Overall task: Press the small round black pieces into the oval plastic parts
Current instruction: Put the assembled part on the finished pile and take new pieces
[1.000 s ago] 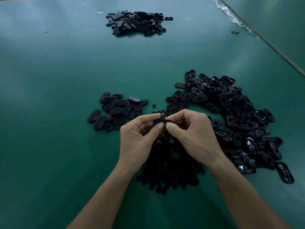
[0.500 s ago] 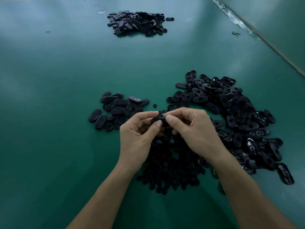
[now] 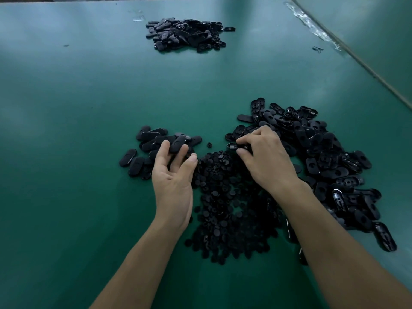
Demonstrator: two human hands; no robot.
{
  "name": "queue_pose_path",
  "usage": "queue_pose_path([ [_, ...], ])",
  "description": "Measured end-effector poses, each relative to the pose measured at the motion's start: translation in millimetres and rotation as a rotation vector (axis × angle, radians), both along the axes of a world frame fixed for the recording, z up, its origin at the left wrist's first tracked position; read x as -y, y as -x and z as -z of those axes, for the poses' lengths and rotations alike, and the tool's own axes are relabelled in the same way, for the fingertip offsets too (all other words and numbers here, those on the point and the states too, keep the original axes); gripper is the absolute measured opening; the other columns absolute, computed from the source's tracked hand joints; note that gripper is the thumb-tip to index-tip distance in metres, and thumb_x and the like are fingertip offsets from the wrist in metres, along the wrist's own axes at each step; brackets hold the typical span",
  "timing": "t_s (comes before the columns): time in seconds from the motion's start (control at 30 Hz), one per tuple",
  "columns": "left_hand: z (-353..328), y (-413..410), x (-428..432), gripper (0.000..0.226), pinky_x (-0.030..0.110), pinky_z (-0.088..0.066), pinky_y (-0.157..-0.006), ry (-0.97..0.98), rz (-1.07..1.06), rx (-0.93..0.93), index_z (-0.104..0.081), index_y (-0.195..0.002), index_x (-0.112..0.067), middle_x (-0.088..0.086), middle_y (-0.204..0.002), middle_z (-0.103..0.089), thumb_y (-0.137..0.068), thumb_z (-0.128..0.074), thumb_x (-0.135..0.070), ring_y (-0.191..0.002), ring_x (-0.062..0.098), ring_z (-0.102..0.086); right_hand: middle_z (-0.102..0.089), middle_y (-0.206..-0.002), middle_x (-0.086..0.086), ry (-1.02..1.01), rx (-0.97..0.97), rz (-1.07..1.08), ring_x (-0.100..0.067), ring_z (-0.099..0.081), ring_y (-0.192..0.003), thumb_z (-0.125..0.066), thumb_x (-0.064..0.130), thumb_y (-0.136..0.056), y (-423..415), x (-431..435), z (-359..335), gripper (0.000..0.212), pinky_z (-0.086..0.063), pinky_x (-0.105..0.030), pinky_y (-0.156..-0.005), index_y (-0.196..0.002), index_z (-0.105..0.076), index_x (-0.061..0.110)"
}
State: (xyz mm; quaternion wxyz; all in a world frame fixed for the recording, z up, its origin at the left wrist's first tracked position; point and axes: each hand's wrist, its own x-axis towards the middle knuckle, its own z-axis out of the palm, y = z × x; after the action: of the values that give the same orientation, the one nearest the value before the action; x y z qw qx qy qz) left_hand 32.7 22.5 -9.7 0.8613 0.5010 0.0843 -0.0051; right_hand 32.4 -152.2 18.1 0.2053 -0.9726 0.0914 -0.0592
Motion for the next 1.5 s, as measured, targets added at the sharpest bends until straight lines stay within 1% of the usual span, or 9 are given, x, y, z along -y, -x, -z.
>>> queue_pose_path([
  [0.2,5,0,-5,0.088,0.019,-0.050,-0.096,-0.101,0.039,0.048,-0.015,-0.160,-0.027,0.001,-0.161,-0.032,-0.093,-0.060,0.009,-0.134,0.002,-0.050,-0.059,-0.114,-0.004,-0.057,0.105,0.044,-0.019,-0.054,-0.109,-0.054,0.025,-0.103,-2,0,2,0.024,-0.046,-0.026,-0.089,-0.117,-0.072,0.016],
  [0.33,7,3,-5,0.090,0.021,-0.049,-0.098,-0.192,0.060,0.200,-0.023,-0.154,-0.041,-0.013,-0.166,-0.015,-0.090,-0.067,0.005,-0.138,0.004,-0.046,-0.069,-0.090,0.008,-0.411,0.142,0.082,-0.003,-0.062,-0.076,-0.059,0.022,-0.101,4,-2,-2,0.018,-0.044,-0.011,-0.070,-0.110,-0.073,0.016],
  [0.47,9,4,-3,0.066,0.023,-0.052,-0.097,-0.255,0.090,0.267,-0.048,-0.142,-0.035,-0.013,-0.158,-0.036,-0.085,-0.073,-0.012,-0.132,0.010,-0.055,-0.071,-0.076,0.009,-0.827,0.083,0.038,-0.001,-0.063,-0.063,-0.065,0.017,-0.096,16,-8,-5,0.011,-0.046,-0.013,-0.061,-0.096,-0.074,0.024],
  [0.6,6,9,-2,0.032,0.023,-0.055,-0.086,-0.315,0.171,0.282,-0.072,-0.115,-0.032,-0.003,-0.110,-0.074,-0.084,-0.073,-0.030,-0.101,0.012,-0.070,-0.071,-0.072,0.010,-1.002,0.104,-0.062,-0.001,-0.061,-0.063,-0.067,0.012,-0.095,25,-15,-9,0.014,-0.046,-0.011,-0.058,-0.093,-0.076,0.022],
  [0.83,1,13,-3,0.014,0.022,-0.057,-0.071,-0.356,0.202,0.290,-0.073,-0.103,-0.019,0.003,-0.087,-0.076,-0.090,-0.072,-0.023,-0.074,0.014,-0.071,-0.077,-0.095,0.009,-1.010,0.025,-0.191,-0.004,-0.071,-0.091,-0.061,0.004,-0.097,30,-22,-9,0.024,-0.052,-0.014,-0.079,-0.102,-0.076,0.023],
  [0.97,2,11,-3,0.008,0.024,-0.058,-0.071,-0.332,0.200,0.267,-0.073,-0.099,-0.018,0.004,-0.089,-0.076,-0.091,-0.072,-0.017,-0.078,0.018,-0.073,-0.076,-0.087,0.007,-0.988,0.035,-0.125,-0.002,-0.070,-0.077,-0.069,0.015,-0.093,34,-20,-5,0.013,-0.050,-0.012,-0.067,-0.102,-0.074,0.023],
  [1.23,4,8,0,0.006,0.023,-0.057,-0.068,-0.137,0.158,0.192,-0.068,-0.096,-0.016,0.006,-0.079,-0.074,-0.091,-0.065,-0.013,-0.074,0.019,-0.073,-0.069,-0.079,0.014,-0.477,0.087,-0.033,0.002,-0.062,-0.074,-0.074,0.029,-0.089,37,-19,4,0.007,-0.046,-0.009,-0.067,-0.095,-0.075,0.026],
  [1.37,5,8,0,0.012,0.024,-0.058,-0.070,-0.118,0.144,0.184,-0.068,-0.105,-0.012,0.007,-0.082,-0.075,-0.094,-0.064,-0.009,-0.077,0.020,-0.074,-0.061,-0.098,0.010,-0.233,-0.059,-0.149,-0.008,-0.058,-0.095,-0.073,0.040,-0.087,38,-23,6,0.026,-0.051,-0.030,-0.086,-0.110,-0.073,0.029],
  [1.5,6,8,0,0.012,0.025,-0.058,-0.072,-0.137,0.145,0.193,-0.072,-0.101,-0.015,0.007,-0.084,-0.076,-0.094,-0.063,-0.011,-0.080,0.022,-0.075,-0.062,-0.097,0.008,-0.204,-0.051,-0.149,-0.012,-0.059,-0.094,-0.069,0.037,-0.092,39,-28,2,0.017,-0.052,-0.037,-0.087,-0.106,-0.073,0.029],
])
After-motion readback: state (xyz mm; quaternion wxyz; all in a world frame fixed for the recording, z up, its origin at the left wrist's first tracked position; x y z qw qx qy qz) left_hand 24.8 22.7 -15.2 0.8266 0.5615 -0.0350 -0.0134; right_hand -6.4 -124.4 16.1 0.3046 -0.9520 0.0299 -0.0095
